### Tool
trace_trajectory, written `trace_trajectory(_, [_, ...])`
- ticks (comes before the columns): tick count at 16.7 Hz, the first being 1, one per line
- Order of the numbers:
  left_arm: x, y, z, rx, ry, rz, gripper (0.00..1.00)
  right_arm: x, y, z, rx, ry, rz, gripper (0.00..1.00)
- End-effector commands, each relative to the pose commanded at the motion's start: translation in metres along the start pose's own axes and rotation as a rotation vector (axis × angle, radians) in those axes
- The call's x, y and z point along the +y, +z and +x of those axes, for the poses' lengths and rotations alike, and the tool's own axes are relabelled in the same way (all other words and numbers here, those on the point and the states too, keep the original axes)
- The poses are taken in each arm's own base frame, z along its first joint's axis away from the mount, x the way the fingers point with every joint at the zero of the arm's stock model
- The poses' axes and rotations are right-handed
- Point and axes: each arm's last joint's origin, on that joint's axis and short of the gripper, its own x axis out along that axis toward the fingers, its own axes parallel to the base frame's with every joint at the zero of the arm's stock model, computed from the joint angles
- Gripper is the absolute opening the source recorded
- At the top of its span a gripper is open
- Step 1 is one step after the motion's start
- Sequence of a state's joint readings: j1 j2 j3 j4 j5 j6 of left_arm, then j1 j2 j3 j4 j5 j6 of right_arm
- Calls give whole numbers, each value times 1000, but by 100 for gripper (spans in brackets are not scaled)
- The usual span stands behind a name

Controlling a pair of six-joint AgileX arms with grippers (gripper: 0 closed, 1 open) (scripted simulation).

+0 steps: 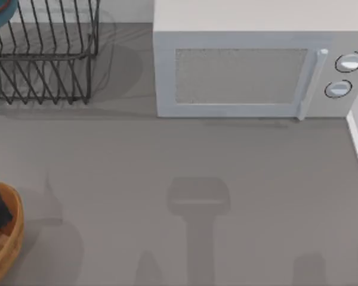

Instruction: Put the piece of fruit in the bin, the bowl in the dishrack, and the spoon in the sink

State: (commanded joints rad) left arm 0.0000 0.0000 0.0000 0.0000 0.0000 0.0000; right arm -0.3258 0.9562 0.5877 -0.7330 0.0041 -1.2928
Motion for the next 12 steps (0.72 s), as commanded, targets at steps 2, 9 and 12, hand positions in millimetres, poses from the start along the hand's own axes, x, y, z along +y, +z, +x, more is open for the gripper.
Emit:
trace_trajectory(2, [0,0,0,0,0,0,100,-14,-4,6,47,139,-124,100])
trace_trajectory(9, [0,0,0,0,0,0,100,-48,-19,23,40,449,-406,100])
trace_trajectory(12, [0,0,0,0,0,0,100,-51,-20,25,32,475,-427,100])
